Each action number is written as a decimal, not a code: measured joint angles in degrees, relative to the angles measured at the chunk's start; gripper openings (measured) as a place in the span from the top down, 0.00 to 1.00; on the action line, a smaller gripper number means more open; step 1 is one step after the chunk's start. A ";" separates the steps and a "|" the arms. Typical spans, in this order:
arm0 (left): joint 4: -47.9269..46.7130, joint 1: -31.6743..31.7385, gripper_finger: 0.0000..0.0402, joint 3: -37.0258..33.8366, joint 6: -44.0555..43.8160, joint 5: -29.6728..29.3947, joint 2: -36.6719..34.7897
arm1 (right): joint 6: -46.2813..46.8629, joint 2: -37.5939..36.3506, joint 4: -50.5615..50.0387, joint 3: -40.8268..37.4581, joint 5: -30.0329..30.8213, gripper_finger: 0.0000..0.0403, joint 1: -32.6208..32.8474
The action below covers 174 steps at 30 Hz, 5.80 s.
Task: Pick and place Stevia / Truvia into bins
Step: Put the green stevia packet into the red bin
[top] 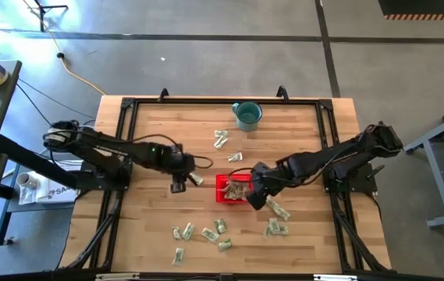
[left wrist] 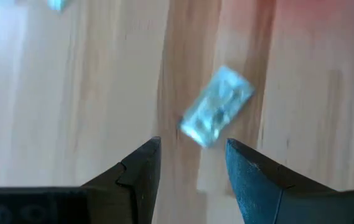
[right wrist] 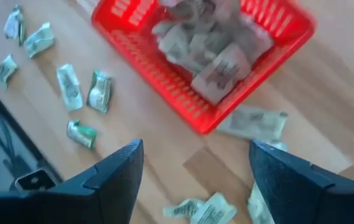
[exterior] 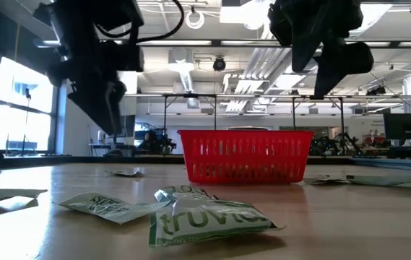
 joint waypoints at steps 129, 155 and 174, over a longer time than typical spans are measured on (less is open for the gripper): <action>-22.18 -23.30 0.42 22.88 -49.70 -2.61 4.61 | 10.78 3.46 0.72 -13.81 13.82 0.33 21.74; -25.55 -23.30 0.42 22.95 -49.43 -2.79 4.63 | 15.10 8.72 -2.22 -16.94 13.20 0.41 21.17; -26.83 -23.30 0.42 22.95 -48.81 -4.91 4.63 | 13.75 1.85 -7.61 -10.22 20.62 0.99 14.87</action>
